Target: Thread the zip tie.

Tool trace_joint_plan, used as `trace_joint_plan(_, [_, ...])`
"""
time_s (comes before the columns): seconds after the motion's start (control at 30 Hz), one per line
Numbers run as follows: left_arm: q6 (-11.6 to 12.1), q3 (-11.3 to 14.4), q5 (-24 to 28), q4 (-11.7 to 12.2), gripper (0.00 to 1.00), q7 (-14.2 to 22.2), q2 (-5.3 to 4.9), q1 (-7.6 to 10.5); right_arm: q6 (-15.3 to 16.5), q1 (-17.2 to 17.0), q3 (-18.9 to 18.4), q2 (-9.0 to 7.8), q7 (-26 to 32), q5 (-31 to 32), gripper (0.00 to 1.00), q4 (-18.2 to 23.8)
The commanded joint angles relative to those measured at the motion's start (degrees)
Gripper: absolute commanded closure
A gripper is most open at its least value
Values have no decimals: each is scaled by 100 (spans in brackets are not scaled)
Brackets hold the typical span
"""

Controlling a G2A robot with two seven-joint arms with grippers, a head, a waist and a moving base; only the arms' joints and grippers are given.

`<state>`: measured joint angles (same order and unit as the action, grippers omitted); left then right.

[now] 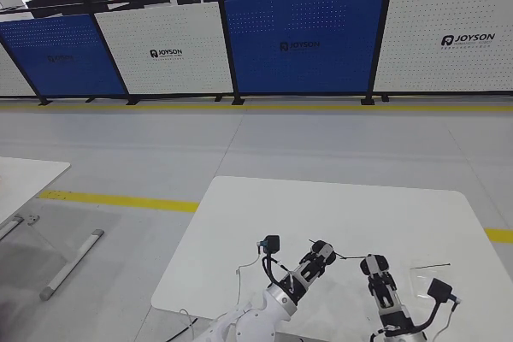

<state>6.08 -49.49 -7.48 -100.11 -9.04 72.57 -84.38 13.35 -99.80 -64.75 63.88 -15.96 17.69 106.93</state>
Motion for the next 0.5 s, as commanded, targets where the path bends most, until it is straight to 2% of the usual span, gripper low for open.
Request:
trace_joint_plan(0.0, [-33,-5,-38,24,100,-33,8,12,4,5,-4,15,-27,15,100,-17])
trace_joint_plan(0.27, [-241,-57,-199,73,100,-109,25,9,78,-164,-238,43,-179,-28,100,12])
trace_joint_plan(0.47, [-241,-57,-199,73,100,-109,25,9,85,-212,-303,47,-149,12,100,41])
